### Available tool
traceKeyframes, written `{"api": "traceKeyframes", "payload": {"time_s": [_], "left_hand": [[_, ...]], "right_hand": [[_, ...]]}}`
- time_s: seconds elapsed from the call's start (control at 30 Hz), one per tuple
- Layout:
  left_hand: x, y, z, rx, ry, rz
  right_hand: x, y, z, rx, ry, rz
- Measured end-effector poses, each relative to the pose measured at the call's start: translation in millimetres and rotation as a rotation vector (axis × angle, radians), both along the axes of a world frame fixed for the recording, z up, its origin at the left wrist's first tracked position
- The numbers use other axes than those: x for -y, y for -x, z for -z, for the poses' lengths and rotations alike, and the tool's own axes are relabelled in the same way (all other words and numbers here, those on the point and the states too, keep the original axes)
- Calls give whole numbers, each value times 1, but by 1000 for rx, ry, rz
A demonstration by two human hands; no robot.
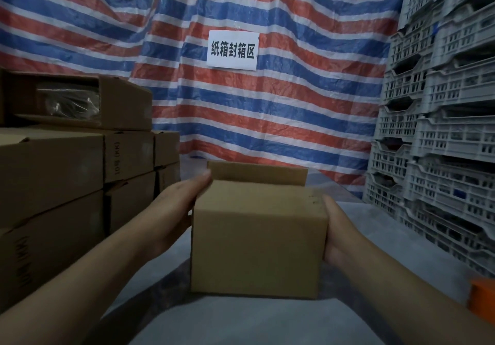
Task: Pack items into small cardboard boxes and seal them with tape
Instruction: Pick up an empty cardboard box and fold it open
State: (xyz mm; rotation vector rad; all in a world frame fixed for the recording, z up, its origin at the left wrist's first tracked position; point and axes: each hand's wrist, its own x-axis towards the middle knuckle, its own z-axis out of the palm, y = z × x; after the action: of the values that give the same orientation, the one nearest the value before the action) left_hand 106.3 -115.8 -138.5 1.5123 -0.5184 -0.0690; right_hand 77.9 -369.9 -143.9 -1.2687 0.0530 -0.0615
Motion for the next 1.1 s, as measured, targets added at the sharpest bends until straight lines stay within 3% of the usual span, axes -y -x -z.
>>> {"api": "traceKeyframes", "payload": {"time_s": [0.4,0.53,0.67,0.87,1.1], "left_hand": [[3,-1,0,-73,108,-204],[1,-4,1,-24,190,-162],[-4,-5,1,7,145,-59],[-5,-5,4,159,-47,-163],[-2,-4,5,174,-41,-206]], "right_hand": [[10,7,-2,80,2,-205],[12,5,-4,140,54,-246],[14,3,-6,238,74,-279],[16,1,-4,216,72,-199],[13,2,-6,199,201,-155]]}}
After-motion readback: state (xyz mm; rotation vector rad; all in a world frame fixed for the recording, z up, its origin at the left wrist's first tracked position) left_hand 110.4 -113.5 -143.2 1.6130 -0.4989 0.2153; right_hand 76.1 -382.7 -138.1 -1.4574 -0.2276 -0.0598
